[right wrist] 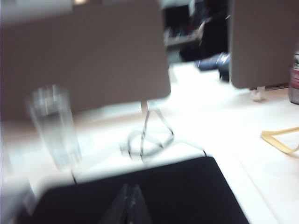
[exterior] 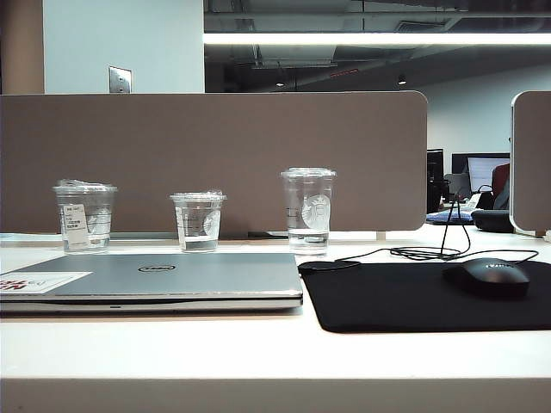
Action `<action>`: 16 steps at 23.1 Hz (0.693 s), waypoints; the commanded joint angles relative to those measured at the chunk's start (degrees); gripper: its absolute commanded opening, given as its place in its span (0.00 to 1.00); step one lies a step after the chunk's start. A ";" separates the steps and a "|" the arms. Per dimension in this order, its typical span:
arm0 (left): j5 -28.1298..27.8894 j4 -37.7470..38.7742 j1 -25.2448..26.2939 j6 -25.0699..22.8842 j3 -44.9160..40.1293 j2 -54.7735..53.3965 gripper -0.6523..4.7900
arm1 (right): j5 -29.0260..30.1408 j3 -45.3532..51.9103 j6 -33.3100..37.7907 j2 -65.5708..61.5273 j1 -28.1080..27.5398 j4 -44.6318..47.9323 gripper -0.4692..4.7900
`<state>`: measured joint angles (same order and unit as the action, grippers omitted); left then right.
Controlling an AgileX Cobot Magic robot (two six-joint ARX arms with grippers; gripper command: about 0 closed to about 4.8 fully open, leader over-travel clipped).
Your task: Pick up the coffee cup on the middle and place it on the right side of the laptop.
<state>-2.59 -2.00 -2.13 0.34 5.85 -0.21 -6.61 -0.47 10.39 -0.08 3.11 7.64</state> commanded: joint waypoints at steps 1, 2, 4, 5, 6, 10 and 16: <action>-1.84 5.31 0.00 1.31 7.74 -0.02 0.11 | -2.45 -4.61 17.55 -0.28 0.02 -5.53 0.08; -2.38 6.29 -0.02 2.01 9.31 -0.22 0.11 | -2.03 -6.21 17.46 -0.59 0.04 -8.00 0.08; -2.54 7.32 -0.02 2.01 12.72 -0.94 0.11 | -0.96 -10.19 15.85 -1.51 0.07 -11.30 0.08; -2.54 7.28 -0.02 2.05 13.88 -1.51 0.11 | -0.76 -11.69 13.73 -1.99 0.07 -11.15 0.08; -2.54 7.30 -0.02 2.03 15.04 -2.21 0.11 | -0.76 -13.18 11.04 -2.67 0.07 -10.49 0.08; -2.08 7.80 -0.04 3.56 20.98 -7.89 0.11 | -0.39 -22.01 -1.88 -9.62 0.20 -8.90 0.08; 0.61 13.75 -0.04 0.11 33.62 -24.09 0.11 | 10.91 -37.05 -6.21 -27.87 0.26 -8.96 0.08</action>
<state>-3.42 9.82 -2.13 2.28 37.17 -21.76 1.98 -35.33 4.56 -26.13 3.33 -2.48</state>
